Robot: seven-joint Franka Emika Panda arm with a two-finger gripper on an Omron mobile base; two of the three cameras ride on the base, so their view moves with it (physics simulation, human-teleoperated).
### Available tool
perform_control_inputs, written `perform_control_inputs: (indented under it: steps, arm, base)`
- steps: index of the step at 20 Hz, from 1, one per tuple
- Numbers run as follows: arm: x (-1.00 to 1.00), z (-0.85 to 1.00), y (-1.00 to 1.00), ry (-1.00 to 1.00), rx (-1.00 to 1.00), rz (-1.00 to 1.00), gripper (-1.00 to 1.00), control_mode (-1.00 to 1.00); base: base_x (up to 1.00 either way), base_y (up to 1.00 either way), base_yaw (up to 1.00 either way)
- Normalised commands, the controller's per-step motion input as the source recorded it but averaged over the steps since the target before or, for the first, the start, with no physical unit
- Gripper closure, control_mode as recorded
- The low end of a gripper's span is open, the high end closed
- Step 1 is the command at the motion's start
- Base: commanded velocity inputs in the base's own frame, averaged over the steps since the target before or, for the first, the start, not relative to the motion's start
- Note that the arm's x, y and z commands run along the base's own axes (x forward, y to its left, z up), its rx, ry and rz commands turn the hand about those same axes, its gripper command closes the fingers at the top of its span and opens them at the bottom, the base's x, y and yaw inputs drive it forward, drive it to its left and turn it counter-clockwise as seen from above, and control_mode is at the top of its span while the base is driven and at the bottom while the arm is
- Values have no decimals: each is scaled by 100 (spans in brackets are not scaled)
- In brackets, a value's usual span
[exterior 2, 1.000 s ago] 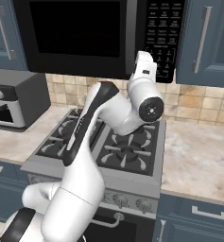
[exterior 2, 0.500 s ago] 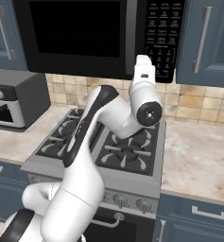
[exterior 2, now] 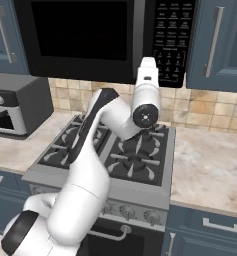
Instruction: Pick the carrot from the sink and place it in the bowl. Then pick the bowl and place it in the microwave. Then close the microwave door and press the start button.
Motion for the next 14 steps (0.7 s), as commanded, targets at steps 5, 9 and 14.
perform_control_inputs:
  steps: [5,9,14]
  arm:
    - [42,0,-6,0,0,-3,100,-100]
    - [39,0,-9,0,0,0,100,-100]
    - [24,0,-21,0,0,0,100,-100]
  base:
    - [0,0,0]
    - [0,0,0]
    - [0,0,0]
